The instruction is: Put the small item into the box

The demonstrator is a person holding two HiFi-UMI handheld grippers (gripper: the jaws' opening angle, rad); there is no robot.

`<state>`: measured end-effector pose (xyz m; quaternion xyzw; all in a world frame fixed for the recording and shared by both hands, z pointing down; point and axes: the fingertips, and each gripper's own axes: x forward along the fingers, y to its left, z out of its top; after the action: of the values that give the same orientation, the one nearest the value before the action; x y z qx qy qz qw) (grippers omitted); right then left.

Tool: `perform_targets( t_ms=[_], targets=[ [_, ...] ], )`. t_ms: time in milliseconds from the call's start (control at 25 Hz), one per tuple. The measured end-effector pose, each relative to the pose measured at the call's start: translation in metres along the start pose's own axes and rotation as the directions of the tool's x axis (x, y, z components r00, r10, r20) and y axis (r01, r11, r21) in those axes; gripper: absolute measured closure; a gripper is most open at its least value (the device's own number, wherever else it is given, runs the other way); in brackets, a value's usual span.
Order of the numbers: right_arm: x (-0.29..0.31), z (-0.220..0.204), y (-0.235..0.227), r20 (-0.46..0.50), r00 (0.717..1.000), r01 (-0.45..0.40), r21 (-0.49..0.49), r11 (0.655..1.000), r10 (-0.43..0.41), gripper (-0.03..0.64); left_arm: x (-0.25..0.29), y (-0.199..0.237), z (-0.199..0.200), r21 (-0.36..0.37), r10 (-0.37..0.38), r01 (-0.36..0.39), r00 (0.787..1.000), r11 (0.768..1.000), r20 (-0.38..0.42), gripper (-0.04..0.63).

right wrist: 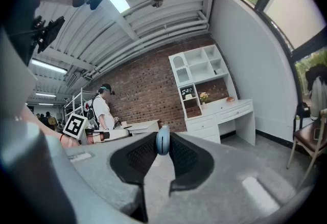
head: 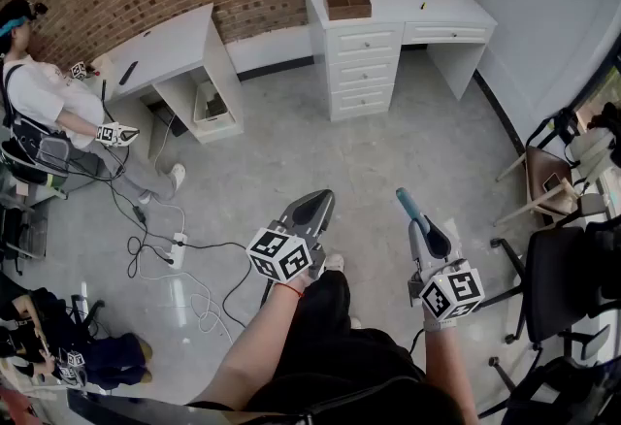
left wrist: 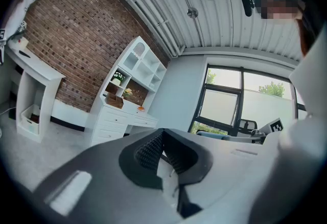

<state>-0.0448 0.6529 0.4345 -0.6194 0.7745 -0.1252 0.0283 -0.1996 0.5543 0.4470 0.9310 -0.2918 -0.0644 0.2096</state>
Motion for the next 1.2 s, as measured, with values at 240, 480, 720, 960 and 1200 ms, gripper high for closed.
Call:
perform_targets(
  t_ms=[240, 480, 720, 960, 1200],
  targets=[
    [0.068, 0.014, -0.025, -0.011, 1.000, -0.018, -0.016, 1.000, 0.018, 0.548, 0.052, 0.046, 0.022, -0.001, 0.004, -0.004, 1.000, 1.000, 0.007, 0.594],
    [0.125, 0.026, -0.046, -0.019, 1.000, -0.006, -0.019, 1.000, 0.006, 0.548, 0.097, 0.080, 0.047, 0.006, -0.020, 0.020, 1.000, 1.000, 0.002, 0.594],
    [0.176, 0.029, -0.060, -0.030, 0.999, 0.010, -0.016, 1.000, -0.010, 0.548, 0.128, 0.121, 0.063, 0.004, -0.023, 0.023, 1.000, 1.000, 0.000, 0.594],
    [0.216, 0.039, -0.066, -0.015, 1.000, 0.016, -0.030, 0.999, -0.016, 0.548, 0.146, 0.154, 0.076, 0.013, -0.025, 0.025, 1.000, 1.000, -0.001, 0.594],
    [0.230, 0.038, -0.071, -0.006, 0.999, 0.033, -0.021, 0.999, -0.033, 0.548, 0.153, 0.167, 0.081, 0.033, -0.028, 0.028, 1.000, 0.999, -0.002, 0.594]
  ],
)
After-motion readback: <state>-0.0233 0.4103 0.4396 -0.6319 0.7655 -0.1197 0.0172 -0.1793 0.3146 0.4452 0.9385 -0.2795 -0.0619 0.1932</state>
